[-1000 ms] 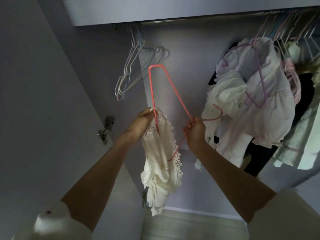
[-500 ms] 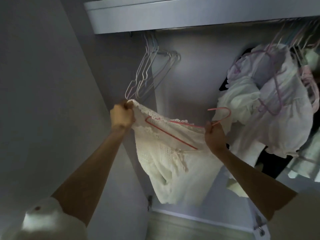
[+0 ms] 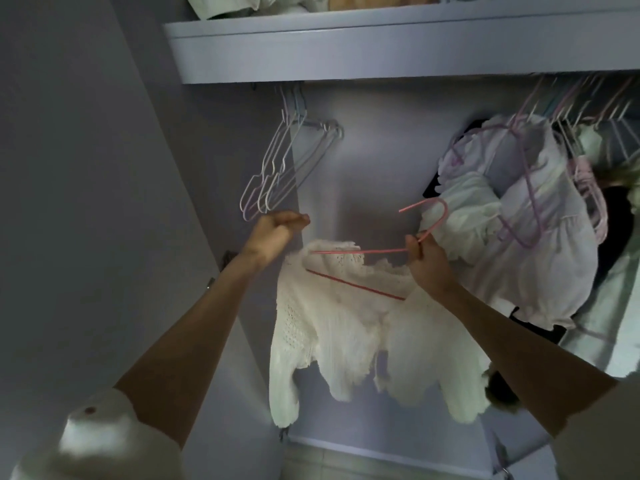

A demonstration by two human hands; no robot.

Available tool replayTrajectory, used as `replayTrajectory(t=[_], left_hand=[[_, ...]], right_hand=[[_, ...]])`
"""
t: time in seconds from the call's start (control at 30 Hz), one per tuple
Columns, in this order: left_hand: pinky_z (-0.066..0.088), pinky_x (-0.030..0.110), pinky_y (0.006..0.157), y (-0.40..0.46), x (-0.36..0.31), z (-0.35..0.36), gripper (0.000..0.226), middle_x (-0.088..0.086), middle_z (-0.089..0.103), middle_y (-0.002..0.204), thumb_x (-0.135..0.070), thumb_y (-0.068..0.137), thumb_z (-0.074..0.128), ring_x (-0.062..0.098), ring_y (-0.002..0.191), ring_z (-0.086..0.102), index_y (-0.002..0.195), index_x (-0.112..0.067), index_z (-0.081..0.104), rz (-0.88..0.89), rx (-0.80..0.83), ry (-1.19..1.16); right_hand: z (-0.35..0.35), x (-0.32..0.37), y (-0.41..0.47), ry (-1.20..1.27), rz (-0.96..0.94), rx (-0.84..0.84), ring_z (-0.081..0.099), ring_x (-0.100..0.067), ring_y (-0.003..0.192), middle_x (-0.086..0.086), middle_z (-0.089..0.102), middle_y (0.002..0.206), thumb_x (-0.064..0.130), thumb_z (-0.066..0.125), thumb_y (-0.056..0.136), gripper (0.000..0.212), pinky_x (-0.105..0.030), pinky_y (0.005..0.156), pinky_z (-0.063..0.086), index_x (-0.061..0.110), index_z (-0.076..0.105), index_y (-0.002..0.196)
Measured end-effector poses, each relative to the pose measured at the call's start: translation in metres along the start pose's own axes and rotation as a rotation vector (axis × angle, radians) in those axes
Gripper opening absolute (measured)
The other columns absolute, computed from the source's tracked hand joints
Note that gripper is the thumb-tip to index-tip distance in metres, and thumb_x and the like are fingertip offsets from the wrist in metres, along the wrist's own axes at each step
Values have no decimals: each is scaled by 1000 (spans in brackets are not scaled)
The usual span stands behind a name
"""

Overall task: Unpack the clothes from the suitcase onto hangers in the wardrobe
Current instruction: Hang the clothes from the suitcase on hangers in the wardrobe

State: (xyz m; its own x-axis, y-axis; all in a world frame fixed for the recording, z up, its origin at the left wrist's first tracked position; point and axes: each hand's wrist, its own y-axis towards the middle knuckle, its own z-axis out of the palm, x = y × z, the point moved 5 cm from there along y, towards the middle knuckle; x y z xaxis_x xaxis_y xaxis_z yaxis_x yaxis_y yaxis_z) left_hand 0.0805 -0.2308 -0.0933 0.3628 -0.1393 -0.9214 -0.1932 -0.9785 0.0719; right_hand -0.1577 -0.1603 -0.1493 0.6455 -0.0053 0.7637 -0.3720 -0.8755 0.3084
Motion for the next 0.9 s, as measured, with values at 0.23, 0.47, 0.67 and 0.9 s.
replayTrajectory(t=[0.23, 0.47, 0.67, 0.9], left_hand=[[45, 26, 85, 9, 35, 20, 41, 14, 48, 119, -5, 88, 59, 35, 111, 53, 128, -4, 51, 105, 43, 213], [37, 23, 75, 9, 69, 20, 46, 6, 47, 104, -10, 94, 49, 22, 98, 48, 137, -6, 32, -36, -108, 0], [36, 35, 99, -11, 104, 58, 77, 16, 49, 132, -14, 90, 57, 32, 124, 46, 148, -8, 6, -230, -69, -111], [41, 37, 100, -22, 136, 101, 67, 14, 40, 143, -35, 88, 61, 29, 122, 49, 142, -11, 29, -362, 284, 105]], right_hand=[[-8, 14, 7, 37, -43, -57, 40, -21, 68, 2, 36, 57, 10, 37, 98, 20, -24, 59, 23, 3, 37, 79], [-8, 23, 7, -127, -32, 43, 56, -41, 88, -20, 48, 72, 12, 36, 98, 22, -23, 61, 18, 9, 39, 76], [-13, 27, 9, -152, -51, 11, 56, -44, 93, -31, 56, 92, 14, 36, 99, 16, -30, 65, 23, 5, 42, 87], [-13, 36, 10, -58, -23, -31, 50, -33, 80, -14, 46, 73, 13, 36, 99, 21, -22, 63, 20, 8, 36, 78]])
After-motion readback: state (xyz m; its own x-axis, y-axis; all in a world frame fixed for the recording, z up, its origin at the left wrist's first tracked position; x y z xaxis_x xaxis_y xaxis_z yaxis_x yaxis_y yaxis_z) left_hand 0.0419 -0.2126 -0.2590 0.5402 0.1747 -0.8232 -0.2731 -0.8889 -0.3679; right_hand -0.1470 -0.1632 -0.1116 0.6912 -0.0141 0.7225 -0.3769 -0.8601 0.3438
